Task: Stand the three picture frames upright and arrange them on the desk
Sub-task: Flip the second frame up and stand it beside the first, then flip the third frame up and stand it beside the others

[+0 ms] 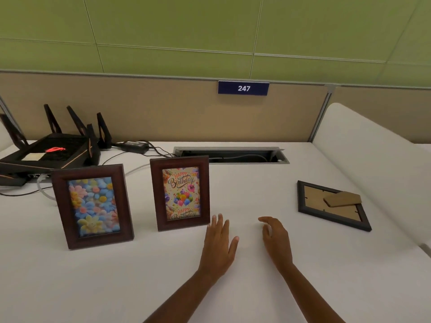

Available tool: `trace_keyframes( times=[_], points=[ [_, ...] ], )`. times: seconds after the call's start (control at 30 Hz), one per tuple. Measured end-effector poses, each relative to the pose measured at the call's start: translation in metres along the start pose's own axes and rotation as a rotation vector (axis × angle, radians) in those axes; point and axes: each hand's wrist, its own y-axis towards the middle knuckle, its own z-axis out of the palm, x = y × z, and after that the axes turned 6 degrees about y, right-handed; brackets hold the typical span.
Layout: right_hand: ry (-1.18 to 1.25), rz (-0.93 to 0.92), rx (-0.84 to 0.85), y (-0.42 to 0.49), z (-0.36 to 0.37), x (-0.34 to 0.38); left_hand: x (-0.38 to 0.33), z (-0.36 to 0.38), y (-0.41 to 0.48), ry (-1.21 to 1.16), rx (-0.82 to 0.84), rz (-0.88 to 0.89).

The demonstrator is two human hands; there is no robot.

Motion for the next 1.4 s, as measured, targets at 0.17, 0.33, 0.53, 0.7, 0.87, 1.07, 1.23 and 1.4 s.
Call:
trace_keyframes(
  times=[0.17,0.33,0.53,0.7,0.87,1.07,1.23,1.4],
  points=[
    [-0.104,0.058,-0.046,0.013,-0.042,-0.026,-0.029,0.013,0.024,0.035,0.183,0.040],
    [-0.232,0.124,-0.159,0.031,-0.086,-0.048,-0.067,0.020,0.055,-0.067,0.345,0.051],
    [-0.337,0.222,-0.364,0.052,-0.137,-0.073,-0.114,0.016,0.098,-0.398,0.535,-0.048],
    [-0.231,0.360,-0.451,0.070,-0.159,-0.088,-0.140,0.021,0.125,-0.624,0.566,-0.142],
    [-0.199,0.433,-0.430,0.083,-0.165,-0.094,-0.158,0.026,0.147,-0.794,0.583,-0.245],
    [-0.183,0.466,-0.456,0.087,-0.169,-0.097,-0.166,0.034,0.158,-0.962,0.607,-0.355],
    [-0.114,0.540,-0.442,0.096,-0.180,-0.091,-0.164,0.039,0.161,-1.062,0.579,-0.420],
    [-0.046,0.628,-0.419,0.103,-0.186,-0.088,-0.161,0.040,0.163,-1.039,0.556,-0.449]
  ],
)
